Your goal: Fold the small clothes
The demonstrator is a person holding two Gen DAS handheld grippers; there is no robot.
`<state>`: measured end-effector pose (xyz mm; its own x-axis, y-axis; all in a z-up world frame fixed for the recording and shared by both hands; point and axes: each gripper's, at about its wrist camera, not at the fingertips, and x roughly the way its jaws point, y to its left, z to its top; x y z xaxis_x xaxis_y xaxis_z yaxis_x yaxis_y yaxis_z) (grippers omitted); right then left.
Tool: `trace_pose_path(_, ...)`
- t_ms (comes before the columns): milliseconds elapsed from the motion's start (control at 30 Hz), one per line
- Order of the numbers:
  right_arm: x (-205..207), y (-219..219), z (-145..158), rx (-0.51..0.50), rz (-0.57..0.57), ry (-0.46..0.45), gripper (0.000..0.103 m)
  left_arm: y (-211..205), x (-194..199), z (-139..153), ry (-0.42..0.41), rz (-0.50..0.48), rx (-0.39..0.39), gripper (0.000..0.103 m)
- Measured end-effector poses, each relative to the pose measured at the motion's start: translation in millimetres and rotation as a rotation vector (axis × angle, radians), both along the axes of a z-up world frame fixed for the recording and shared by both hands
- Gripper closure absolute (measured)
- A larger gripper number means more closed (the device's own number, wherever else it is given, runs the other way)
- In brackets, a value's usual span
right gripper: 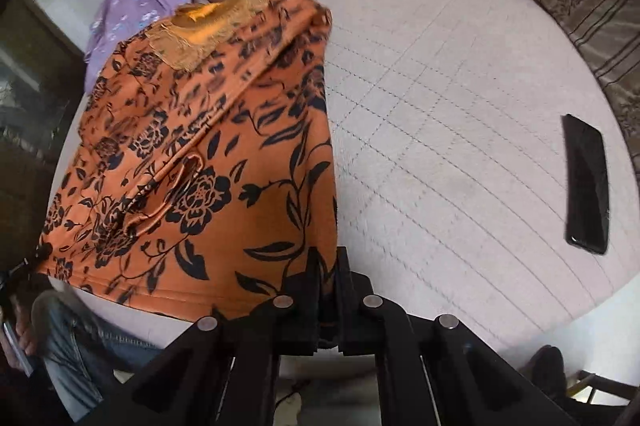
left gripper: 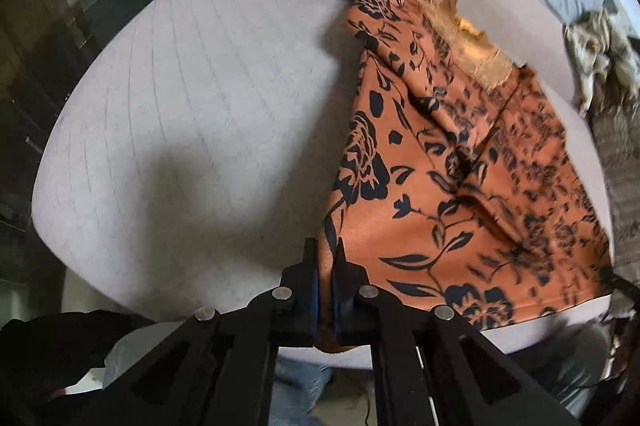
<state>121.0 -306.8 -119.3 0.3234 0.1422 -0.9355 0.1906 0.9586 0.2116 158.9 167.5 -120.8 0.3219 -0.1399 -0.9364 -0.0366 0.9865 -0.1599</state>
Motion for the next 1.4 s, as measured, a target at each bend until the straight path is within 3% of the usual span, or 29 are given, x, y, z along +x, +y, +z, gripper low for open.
trace_pose_path(167,30.7,19.4,-34.1,-0.078,0.009,0.161,0.093,-24.9,17.0,-24.1,0.053,0.031,0.181,0.092)
trace_pose_path(233,38.5,20.8,-41.5,-0.092,-0.029,0.174,0.093,-31.2,19.3,-25.1,0.055,0.020,0.245,0.084)
trace_pose_path(333,37.5,-4.0,-30.2,-0.001,-0.101,0.122,0.093,-25.4,11.4,-8.5,-0.006,-0.005,0.160,0.063)
trace_pose_path(400,27.9,-23.8,-11.8,0.050,-0.129,0.045,0.093,-18.3,4.6,14.4,-0.075,-0.004,0.076,0.041)
trace_pose_path(467,21.5,-33.7,14.3,0.070,-0.135,-0.044,0.079,-17.8,5.2,34.5,-0.139,0.019,0.067,0.032)
trace_pose_path(533,28.3,-32.5,41.4,0.067,-0.122,-0.136,0.026,-28.7,15.6,55.8,-0.199,0.007,0.062,0.030)
trace_pose_path(567,34.7,-29.3,55.2,0.057,-0.109,-0.205,0.022,-37.0,24.2,62.1,-0.217,-0.016,0.059,0.030)
trace_pose_path(700,74.8,-13.8,82.8,0.083,-0.020,-0.310,0.022,-68.0,70.4,76.5,-0.279,-0.089,0.114,0.029)
trace_pose_path(833,126.3,5.8,87.7,0.083,0.018,-0.320,0.022,-94.4,119.8,77.3,-0.295,-0.155,0.153,0.029)
trace_pose_path(1100,244.8,25.4,41.6,0.064,0.112,-0.227,0.022,-125.6,215.4,61.3,-0.286,-0.245,0.228,0.029)
trace_pose_path(1200,296.9,23.3,23.6,0.078,0.135,-0.200,0.024,-138.3,267.4,50.5,-0.282,-0.252,0.310,0.029)
trace_pose_path(1400,396.0,5.2,-6.9,0.048,0.142,-0.173,0.024,-153.3,362.6,21.1,-0.262,-0.333,0.284,0.029)
